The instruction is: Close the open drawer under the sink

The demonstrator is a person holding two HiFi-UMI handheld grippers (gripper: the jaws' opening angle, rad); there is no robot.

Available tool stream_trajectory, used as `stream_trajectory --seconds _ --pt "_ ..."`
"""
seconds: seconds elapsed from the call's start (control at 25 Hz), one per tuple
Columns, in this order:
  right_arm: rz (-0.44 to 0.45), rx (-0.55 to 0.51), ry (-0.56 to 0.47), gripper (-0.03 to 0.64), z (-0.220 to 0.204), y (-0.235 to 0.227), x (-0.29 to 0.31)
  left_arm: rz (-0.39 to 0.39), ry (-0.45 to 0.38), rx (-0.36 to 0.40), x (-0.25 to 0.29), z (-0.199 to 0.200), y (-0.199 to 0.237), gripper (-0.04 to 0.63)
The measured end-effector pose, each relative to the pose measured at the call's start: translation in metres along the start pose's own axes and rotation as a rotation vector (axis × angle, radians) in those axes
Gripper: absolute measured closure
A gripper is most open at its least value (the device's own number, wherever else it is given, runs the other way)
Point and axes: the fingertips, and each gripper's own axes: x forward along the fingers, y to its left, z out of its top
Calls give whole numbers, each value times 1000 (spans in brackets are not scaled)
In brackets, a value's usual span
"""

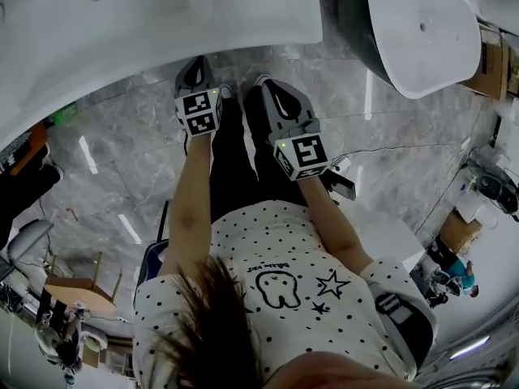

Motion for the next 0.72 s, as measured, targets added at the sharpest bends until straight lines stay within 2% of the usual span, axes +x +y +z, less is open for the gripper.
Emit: stream_trajectory --seconds 0.4,0.72 --pt "9 -26 -2 603 14 20 -14 -46 -95 31 -41 43 -8 591" --pt "32 -69 -29 603 34 32 -28 -64 -219 63 -91 93 -16 591"
